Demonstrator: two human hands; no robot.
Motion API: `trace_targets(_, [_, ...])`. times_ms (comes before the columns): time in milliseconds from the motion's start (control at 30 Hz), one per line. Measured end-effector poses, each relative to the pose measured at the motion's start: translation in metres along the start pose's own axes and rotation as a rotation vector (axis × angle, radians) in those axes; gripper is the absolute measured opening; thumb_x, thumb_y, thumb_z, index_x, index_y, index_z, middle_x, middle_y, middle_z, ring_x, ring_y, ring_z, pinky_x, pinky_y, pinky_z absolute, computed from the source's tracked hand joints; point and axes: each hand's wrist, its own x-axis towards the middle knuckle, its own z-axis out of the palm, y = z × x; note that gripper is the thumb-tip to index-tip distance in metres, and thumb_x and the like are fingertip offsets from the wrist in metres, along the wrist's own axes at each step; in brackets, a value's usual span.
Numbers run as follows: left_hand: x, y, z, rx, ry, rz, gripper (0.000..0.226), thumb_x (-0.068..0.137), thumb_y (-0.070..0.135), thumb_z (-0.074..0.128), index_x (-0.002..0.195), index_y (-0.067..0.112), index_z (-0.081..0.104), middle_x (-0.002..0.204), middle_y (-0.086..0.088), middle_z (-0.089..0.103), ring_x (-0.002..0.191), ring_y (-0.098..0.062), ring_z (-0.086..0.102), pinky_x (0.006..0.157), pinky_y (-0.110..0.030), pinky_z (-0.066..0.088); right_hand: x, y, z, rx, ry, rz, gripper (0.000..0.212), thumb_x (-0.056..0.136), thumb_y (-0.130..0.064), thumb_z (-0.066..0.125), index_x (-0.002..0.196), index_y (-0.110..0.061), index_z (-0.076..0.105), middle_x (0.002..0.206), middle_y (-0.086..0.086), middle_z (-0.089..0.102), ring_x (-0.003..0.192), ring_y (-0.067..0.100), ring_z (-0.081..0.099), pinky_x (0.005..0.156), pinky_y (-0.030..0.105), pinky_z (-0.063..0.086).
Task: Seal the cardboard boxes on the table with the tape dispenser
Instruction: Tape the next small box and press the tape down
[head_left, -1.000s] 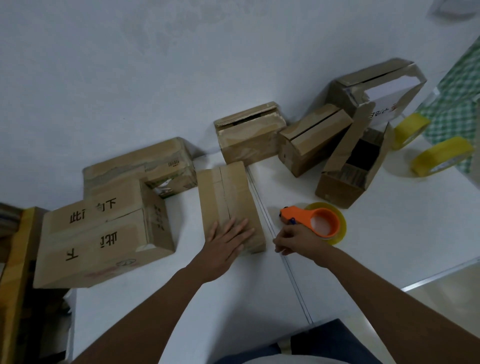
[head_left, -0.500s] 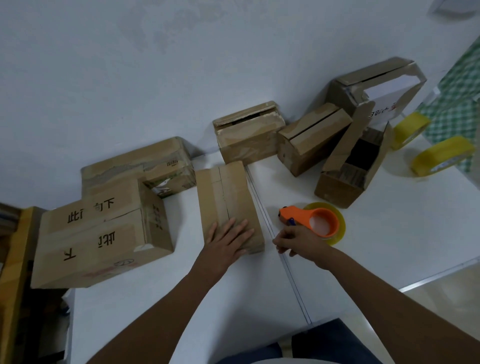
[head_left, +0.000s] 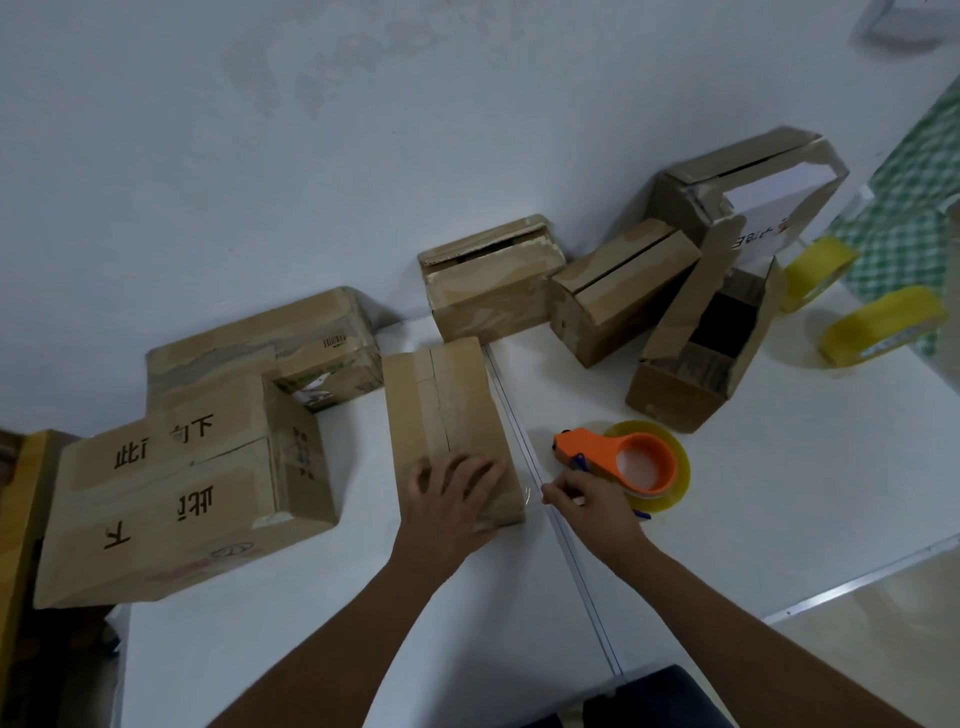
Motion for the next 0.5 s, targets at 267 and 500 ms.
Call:
trace_targets(267, [0.003, 0.002, 0.006, 0.024, 0.091, -0.014, 0.066, 0.082, 0.068, 0.059, 0.132, 0.024, 0.062, 0.124, -0.004, 0.059, 0.112, -0.029, 0.059, 0.089, -0.053, 0.048, 0.001, 0.006, 0.008, -0.041, 0.059, -0.059, 0.018, 0.095, -0.023, 0.06, 0.081, -0.014, 0.065, 0.076, -0.007, 0.066, 0.077, 0.005, 0.061, 0.068, 0.022, 0.05])
trace_targets(500, [-0.012, -0.02, 0.008, -0.028, -0.01, 0.108, 0.091, 0.078, 0.066, 0.065, 0.154, 0.031, 0.03, 0.152, 0.008, 0.04, 0.139, -0.022, 0.038, 0.104, -0.047, 0.033, 0.008, 0.005, 0.019, -0.185, 0.084, -0.208, 0.019, 0.099, -0.02, 0.052, 0.081, -0.016, 0.053, 0.076, -0.005, 0.054, 0.071, 0.008, 0.051, 0.062, 0.024, 0.041])
